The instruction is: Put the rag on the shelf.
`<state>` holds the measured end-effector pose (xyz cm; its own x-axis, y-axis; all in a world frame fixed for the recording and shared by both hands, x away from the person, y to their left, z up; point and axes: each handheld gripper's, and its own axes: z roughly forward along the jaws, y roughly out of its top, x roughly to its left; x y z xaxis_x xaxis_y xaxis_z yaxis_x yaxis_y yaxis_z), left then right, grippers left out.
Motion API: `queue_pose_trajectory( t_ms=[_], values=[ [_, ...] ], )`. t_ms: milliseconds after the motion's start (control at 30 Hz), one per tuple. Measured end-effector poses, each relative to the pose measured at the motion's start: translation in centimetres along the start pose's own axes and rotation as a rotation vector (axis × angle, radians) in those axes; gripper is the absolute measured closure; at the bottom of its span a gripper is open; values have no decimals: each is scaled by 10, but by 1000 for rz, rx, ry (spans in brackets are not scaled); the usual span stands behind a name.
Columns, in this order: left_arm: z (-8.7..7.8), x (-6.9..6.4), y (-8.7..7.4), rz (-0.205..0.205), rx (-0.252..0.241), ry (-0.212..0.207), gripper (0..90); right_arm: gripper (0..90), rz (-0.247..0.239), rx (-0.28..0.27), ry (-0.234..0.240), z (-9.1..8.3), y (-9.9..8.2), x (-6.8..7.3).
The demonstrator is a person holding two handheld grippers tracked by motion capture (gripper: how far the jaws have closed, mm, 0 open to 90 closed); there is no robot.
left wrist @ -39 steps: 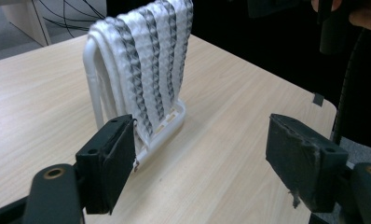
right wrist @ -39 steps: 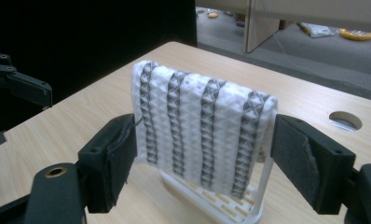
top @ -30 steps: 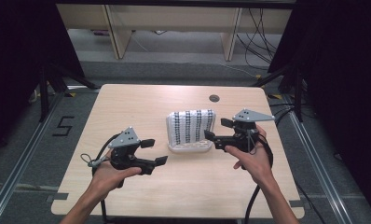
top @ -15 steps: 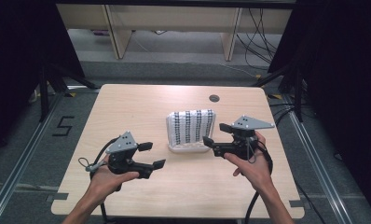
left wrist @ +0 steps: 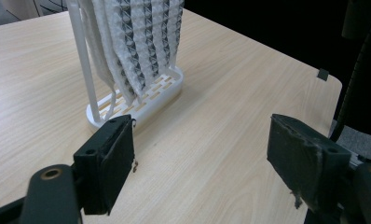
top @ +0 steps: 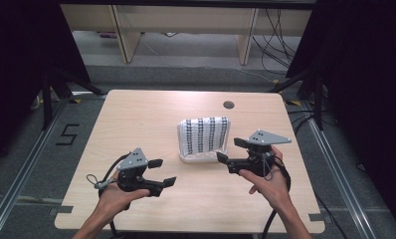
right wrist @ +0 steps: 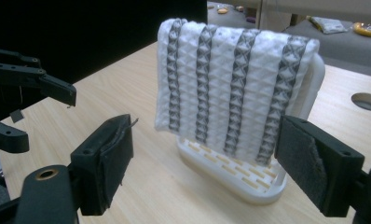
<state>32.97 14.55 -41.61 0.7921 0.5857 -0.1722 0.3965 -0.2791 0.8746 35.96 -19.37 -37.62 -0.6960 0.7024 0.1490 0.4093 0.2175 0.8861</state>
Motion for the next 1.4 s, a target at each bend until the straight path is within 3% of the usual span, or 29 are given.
queue_pose_trajectory(
  t_ms=[167, 200, 267, 300, 333, 400, 433, 533, 567, 600, 667, 700, 733, 833, 867, 900, 933, 967, 1033, 1100, 1133, 1200, 1233, 1267, 1333, 1400],
  values=[
    [2, -1, -5, -2, 0, -11, 225, 200, -16, 25, 6, 0, -8, 1],
    [2, -2, -6, -4, -2, -12, 225, 200, 5, 35, 5, -1, -9, 3],
    [3, -3, -8, -4, -3, -8, 225, 199, -13, 27, 11, 0, -10, 3],
    [3, -3, -9, -5, 2, -7, 225, 199, 15, 33, 14, -1, -11, 6],
    [3, -4, -10, -2, 3, -12, 225, 199, -18, 36, 9, -1, -12, 4],
    [4, -5, -14, -2, 12, -14, 225, 198, -14, 40, 4, -1, -14, 7],
    [5, -5, -16, 0, 11, -23, 225, 198, -37, 25, 4, 0, -15, 7],
    [7, -4, -22, -7, 11, -13, 225, 197, -19, 32, 10, 0, -19, 11],
    [7, -3, -24, -7, 23, -16, 225, 197, -48, 35, 0, -1, -19, 9],
    [7, -2, -27, -12, 25, -16, 225, 197, -19, 32, 19, 1, -22, 11],
    [7, -1, -31, -19, 26, -8, 225, 195, -22, 47, 26, 1, -24, 11],
    [6, -1, -33, -21, 23, -19, 225, 194, 2, 47, 25, 1, -27, 13],
    [5, -1, -35, -22, 31, -9, 225, 193, -25, 52, 27, 1, -27, 10],
    [2, -1, -41, -21, 28, -10, 225, 193, -19, 64, 19, 1, -32, 10],
    [2, -1, -44, -20, 28, -9, 225, 193, 11, 69, 14, 1, -34, 12],
    [1, 0, -45, -15, 32, -7, 225, 193, -16, 65, 20, 2, -36, 9],
    [0, -1, -46, -20, 39, -2, 225, 193, 2, 75, 15, 2, -37, 11],
    [-1, 0, -48, -17, 40, -3, 225, 193, -17, 66, 31, 4, -39, 9],
    [-3, -1, -51, -21, 41, 1, 225, 193, 8, 73, 26, 3, -44, 11],
    [-3, -3, -53, -26, 36, 0, 225, 193, -14, 72, 25, 3, -46, 10],
    [-4, -2, -53, -17, 51, 3, 225, 193, 9, 75, 12, 1, -49, 12],
    [-4, -5, -56, -19, 42, 1, 223, 193, -26, 62, 18, 2, -52, 9],
    [-5, -5, -57, -15, 50, -6, 222, 193, 13, 69, 32, 1, -56, 11],
    [-5, -6, -58, -17, 53, 3, 222, 193, -2, 76, 28, -1, -58, 10],
    [-5, -8, -60, -21, 51, -8, 221, 193, 25, 68, 36, -3, -63, 12],
    [-5, -9, -63, -21, 56, -5, 220, 191, 22, 77, 36, -5, -67, 12]
  ],
)
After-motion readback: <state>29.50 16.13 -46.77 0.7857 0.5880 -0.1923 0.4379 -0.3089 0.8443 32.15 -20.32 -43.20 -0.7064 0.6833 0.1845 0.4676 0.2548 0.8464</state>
